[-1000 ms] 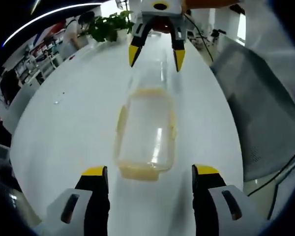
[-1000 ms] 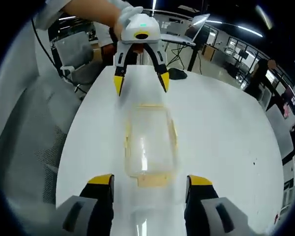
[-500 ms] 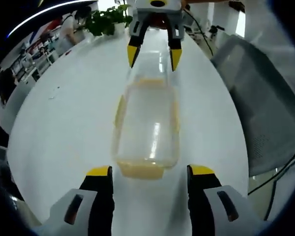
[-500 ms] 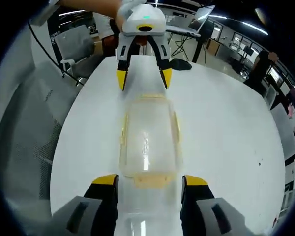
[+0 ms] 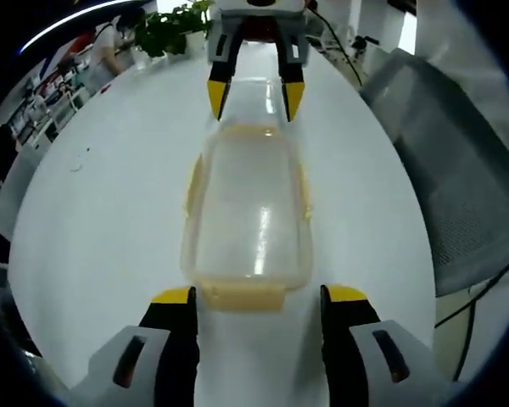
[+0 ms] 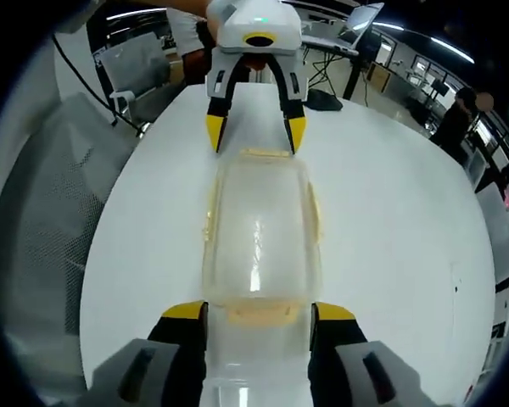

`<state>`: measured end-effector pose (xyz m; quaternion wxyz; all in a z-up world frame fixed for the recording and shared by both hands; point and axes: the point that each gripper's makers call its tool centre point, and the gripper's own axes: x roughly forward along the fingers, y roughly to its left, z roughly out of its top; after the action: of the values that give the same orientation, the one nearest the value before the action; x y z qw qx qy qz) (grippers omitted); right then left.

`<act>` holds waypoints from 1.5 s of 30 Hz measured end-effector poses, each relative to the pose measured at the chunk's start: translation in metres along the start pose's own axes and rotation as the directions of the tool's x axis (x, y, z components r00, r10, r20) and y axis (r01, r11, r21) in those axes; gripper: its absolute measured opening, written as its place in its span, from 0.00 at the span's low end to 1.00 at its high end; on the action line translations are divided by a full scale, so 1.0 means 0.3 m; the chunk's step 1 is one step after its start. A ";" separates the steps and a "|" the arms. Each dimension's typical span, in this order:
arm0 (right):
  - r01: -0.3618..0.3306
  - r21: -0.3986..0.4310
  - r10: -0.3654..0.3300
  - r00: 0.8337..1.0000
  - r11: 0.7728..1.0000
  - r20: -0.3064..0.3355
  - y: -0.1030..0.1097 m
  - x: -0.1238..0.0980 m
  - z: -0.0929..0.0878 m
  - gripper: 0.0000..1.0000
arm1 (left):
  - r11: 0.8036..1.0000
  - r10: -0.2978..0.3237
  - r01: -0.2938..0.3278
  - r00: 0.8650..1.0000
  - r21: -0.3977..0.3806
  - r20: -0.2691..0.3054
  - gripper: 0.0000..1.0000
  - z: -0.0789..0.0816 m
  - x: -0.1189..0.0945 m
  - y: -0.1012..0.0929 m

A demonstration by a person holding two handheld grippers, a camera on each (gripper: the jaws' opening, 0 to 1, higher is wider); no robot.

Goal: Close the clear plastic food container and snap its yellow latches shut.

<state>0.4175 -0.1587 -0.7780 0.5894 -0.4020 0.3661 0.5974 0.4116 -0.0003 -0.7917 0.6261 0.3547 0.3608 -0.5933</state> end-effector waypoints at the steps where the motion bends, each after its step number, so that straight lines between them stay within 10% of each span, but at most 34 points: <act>1: 0.001 -0.002 -0.001 1.000 1.000 -0.003 -0.002 0.001 -0.002 0.43 | 1.000 -0.001 0.001 1.000 0.000 -0.004 0.55 -0.003 0.002 0.001; 45: 0.041 -0.113 -0.060 0.982 0.993 -0.176 -0.017 0.073 -0.041 0.36 | 0.999 0.018 -0.020 0.998 -0.031 -0.058 0.38 -0.014 0.028 0.019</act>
<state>0.4236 -0.1608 -0.8029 0.5462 -0.4949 0.3742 0.5627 0.4173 -0.0005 -0.8010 0.6265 0.3653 0.3844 -0.5712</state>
